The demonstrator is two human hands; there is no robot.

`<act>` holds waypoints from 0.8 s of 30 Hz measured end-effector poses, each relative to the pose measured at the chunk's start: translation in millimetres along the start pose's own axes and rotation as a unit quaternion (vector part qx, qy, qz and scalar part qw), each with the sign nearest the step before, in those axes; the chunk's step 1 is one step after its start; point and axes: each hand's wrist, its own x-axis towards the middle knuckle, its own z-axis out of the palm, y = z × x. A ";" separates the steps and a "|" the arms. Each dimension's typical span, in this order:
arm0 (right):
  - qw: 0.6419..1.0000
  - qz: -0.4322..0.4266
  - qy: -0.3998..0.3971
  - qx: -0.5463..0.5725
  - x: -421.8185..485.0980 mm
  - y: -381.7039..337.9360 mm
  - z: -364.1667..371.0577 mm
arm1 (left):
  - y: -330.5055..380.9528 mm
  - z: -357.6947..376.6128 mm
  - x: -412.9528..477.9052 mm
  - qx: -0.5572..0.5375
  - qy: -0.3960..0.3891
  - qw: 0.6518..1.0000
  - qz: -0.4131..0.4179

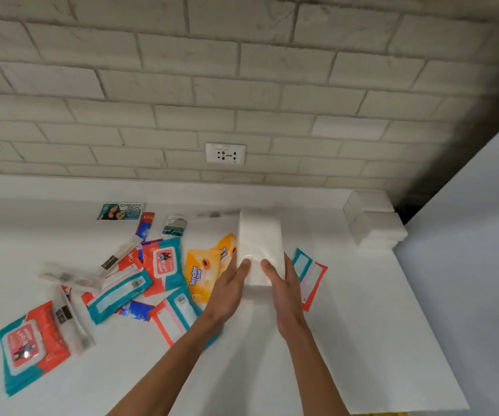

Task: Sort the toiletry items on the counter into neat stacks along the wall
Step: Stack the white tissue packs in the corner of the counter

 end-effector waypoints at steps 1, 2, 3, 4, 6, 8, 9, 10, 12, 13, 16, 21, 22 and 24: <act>1.000 0.001 0.003 0.000 5.0 0.7 -17.7 | 0.2 16.6 -0.4 0.000 -0.006 1.000 0.004; 1.000 -0.002 0.004 -0.003 9.2 1.0 -33.4 | -2.3 31.0 1.0 0.004 -0.013 1.000 0.009; 1.000 -0.005 0.009 -0.007 13.2 1.9 -50.3 | -2.4 46.4 0.9 0.009 -0.022 1.000 0.016; 1.000 -0.006 0.015 -0.014 16.2 2.4 -71.7 | -6.8 66.3 3.0 0.015 -0.029 0.999 0.022; 0.999 -0.013 0.029 -0.030 21.5 7.0 -99.9 | -11.8 92.0 5.7 0.026 -0.043 0.998 0.030; 0.998 -0.017 0.043 -0.036 26.7 13.3 -134.9 | -18.3 127.8 8.5 0.027 -0.058 0.998 0.028; 0.998 -0.017 0.054 -0.040 28.3 16.6 -149.7 | -19.0 143.8 7.5 0.014 -0.064 0.998 0.016; 0.997 -0.020 0.066 -0.044 29.5 18.9 -164.2 | -21.0 159.4 6.8 0.006 -0.071 0.997 0.002; 0.995 -0.023 0.087 -0.051 31.7 23.5 -191.0 | -27.2 187.5 6.8 0.006 -0.082 0.997 -0.006; 0.994 -0.023 0.096 -0.055 33.1 26.5 -203.0 | -30.0 199.5 6.3 0.012 -0.088 0.996 -0.002; 0.990 -0.018 0.120 -0.068 38.7 36.9 -232.6 | -38.4 227.0 6.7 0.035 -0.095 0.995 0.010; 0.986 -0.017 0.135 -0.100 47.4 48.4 -253.2 | -56.5 247.7 13.5 0.064 -0.104 0.992 0.019; 0.985 -0.021 0.133 -0.107 49.0 49.0 -254.5 | -58.4 248.4 14.2 0.064 -0.102 0.992 0.026; 0.984 -0.026 0.125 -0.122 52.7 48.1 -257.7 | -61.1 250.1 17.6 0.072 -0.092 0.992 0.048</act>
